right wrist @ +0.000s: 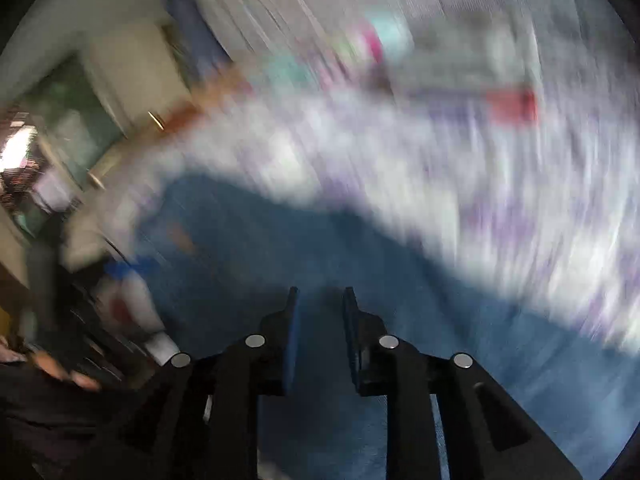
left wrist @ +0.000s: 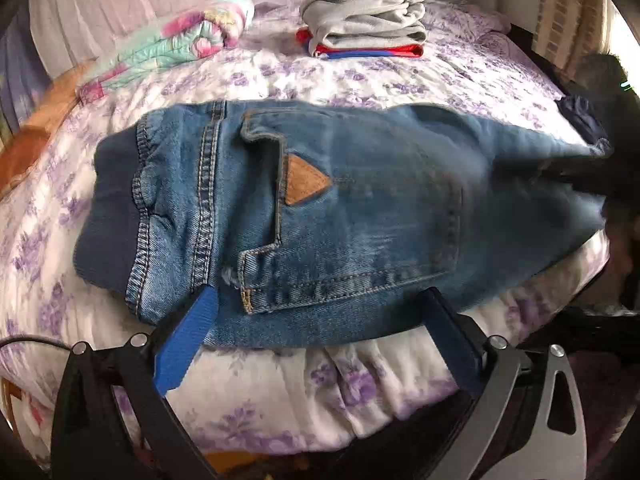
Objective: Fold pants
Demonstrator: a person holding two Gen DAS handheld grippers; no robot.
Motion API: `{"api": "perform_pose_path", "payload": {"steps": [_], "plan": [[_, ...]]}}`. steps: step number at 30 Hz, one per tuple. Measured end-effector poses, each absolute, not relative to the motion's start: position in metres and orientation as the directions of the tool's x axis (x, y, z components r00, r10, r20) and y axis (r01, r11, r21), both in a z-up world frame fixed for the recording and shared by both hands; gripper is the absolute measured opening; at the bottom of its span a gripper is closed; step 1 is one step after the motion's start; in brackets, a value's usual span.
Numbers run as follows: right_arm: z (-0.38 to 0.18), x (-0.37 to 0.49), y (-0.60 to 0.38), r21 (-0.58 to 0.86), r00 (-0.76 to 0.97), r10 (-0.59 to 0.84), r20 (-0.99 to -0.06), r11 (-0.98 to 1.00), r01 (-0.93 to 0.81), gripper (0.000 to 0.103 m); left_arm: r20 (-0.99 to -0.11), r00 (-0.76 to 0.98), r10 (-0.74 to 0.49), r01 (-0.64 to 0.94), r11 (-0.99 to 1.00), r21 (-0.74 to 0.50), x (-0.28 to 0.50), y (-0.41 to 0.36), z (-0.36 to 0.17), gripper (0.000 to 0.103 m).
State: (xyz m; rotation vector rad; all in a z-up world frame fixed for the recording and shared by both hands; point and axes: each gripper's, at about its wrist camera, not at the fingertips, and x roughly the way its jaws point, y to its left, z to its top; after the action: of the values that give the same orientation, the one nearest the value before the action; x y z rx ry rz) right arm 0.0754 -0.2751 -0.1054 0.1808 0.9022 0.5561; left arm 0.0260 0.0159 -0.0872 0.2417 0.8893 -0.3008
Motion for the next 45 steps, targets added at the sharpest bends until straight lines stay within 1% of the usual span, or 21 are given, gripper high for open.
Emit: {"api": "perform_pose_path", "payload": {"steps": [1, 2, 3, 4, 6, 10, 12, 14, 16, 17, 18, 20, 21, 22, 23, 28, 33, 37, 42, 43, 45], "plan": [[-0.101, 0.071, -0.293, 0.412, 0.519, 0.535, -0.667, 0.845, -0.341, 0.000, -0.790, 0.599, -0.128, 0.349, 0.930, 0.113, 0.024, 0.011, -0.085, 0.099], [-0.091, 0.062, -0.306, 0.440, 0.551, 0.540, -0.636, 0.841, -0.316, 0.006, -0.789, 0.601, -0.129, 0.344, 0.933, 0.110, 0.023, 0.011, -0.082, 0.098], [-0.077, 0.048, -0.321, 0.450, 0.599, 0.539, -0.592, 0.838, -0.309, 0.018, -0.785, 0.602, -0.150, 0.343, 0.936, 0.083, 0.021, 0.014, -0.075, 0.098], [-0.058, 0.026, -0.340, 0.429, 0.670, 0.506, -0.543, 0.853, -0.297, 0.039, -0.779, 0.601, -0.178, 0.345, 0.937, 0.053, 0.021, 0.019, -0.068, 0.098], [-0.033, -0.013, -0.379, 0.345, 0.795, 0.363, -0.486, 0.915, -0.208, 0.046, -0.761, 0.609, -0.224, 0.347, 0.938, 0.002, 0.017, 0.024, -0.053, 0.098], [-0.012, -0.066, -0.481, 0.143, 0.837, -0.051, -0.544, 0.978, 0.152, 0.046, -0.743, 0.611, -0.273, 0.376, 0.926, -0.032, 0.019, 0.016, -0.039, 0.098], [-0.034, -0.064, -0.521, 0.178, 0.745, -0.021, -0.667, 0.966, 0.187, 0.043, -0.753, 0.584, -0.303, 0.405, 0.913, -0.053, 0.026, 0.003, -0.043, 0.098], [-0.083, -0.045, -0.564, 0.226, 0.638, 0.032, -0.769, 0.948, 0.224, 0.004, -0.777, 0.552, -0.303, 0.426, 0.903, -0.050, 0.037, -0.015, -0.058, 0.098], [-0.092, -0.045, -0.592, 0.343, 0.712, 0.116, -0.693, 0.921, 0.183, 0.000, -0.788, 0.560, -0.256, 0.408, 0.913, -0.008, 0.048, -0.027, -0.074, 0.098], [-0.084, -0.047, -0.598, 0.340, 0.743, 0.090, -0.664, 0.921, 0.192, 0.000, -0.784, 0.570, -0.244, 0.404, 0.915, 0.010, 0.049, -0.029, -0.076, 0.098], [-0.074, -0.051, -0.602, 0.347, 0.773, 0.067, -0.631, 0.915, 0.204, 0.005, -0.776, 0.588, -0.229, 0.397, 0.917, 0.031, 0.052, -0.032, -0.079, 0.098], [-0.056, -0.072, -0.611, 0.470, 0.828, 0.130, -0.546, 0.865, 0.174, 0.007, -0.773, 0.595, -0.220, 0.389, 0.920, 0.038, 0.057, -0.035, -0.080, 0.098], [-0.051, -0.082, -0.610, 0.486, 0.838, 0.128, -0.530, 0.856, 0.176, 0.019, -0.775, 0.592, -0.222, 0.386, 0.922, 0.031, 0.058, -0.034, -0.079, 0.098], [-0.044, -0.097, -0.604, 0.489, 0.842, 0.103, -0.530, 0.848, 0.205, 0.038, -0.775, 0.589, -0.227, 0.387, 0.922, 0.025, 0.057, -0.033, -0.078, 0.098], [-0.044, -0.112, -0.598, 0.481, 0.832, 0.074, -0.550, 0.843, 0.243, 0.042, -0.776, 0.587, -0.229, 0.388, 0.921, 0.021, 0.055, -0.030, -0.077, 0.098], [-0.078, -0.136, -0.575, 0.515, 0.800, 0.136, -0.584, 0.825, 0.235, 0.042, -0.764, 0.592, -0.257, 0.341, 0.939, -0.051, 0.037, 0.011, -0.048, 0.097], [-0.098, -0.121, -0.558, 0.548, 0.809, 0.178, -0.560, 0.812, 0.200, 0.042, -0.737, 0.637, -0.228, 0.178, 0.973, -0.148, 0.019, 0.094, -0.013, 0.098], [-0.105, -0.108, -0.560, 0.559, 0.797, 0.197, -0.571, 0.804, 0.202, 0.043, -0.747, 0.596, -0.294, 0.101, 0.950, -0.294, 0.019, 0.125, -0.034, 0.098], [-0.107, -0.099, -0.557, 0.571, 0.793, 0.205, -0.574, 0.794, 0.208, 0.043, -0.746, 0.583, -0.321, 0.086, 0.938, -0.335, 0.042, 0.106, -0.056, 0.096], [-0.107, -0.099, -0.556, 0.569, 0.793, 0.202, -0.574, 0.795, 0.210, 0.043, -0.744, 0.589, -0.316, 0.067, 0.936, -0.344, 0.048, 0.105, -0.057, 0.092], [-0.107, -0.101, -0.554, 0.562, 0.793, 0.195, -0.577, 0.800, 0.212, 0.043, -0.748, 0.597, -0.290, 0.004, 0.933, -0.359, 0.057, 0.111, -0.056, 0.071]]}}
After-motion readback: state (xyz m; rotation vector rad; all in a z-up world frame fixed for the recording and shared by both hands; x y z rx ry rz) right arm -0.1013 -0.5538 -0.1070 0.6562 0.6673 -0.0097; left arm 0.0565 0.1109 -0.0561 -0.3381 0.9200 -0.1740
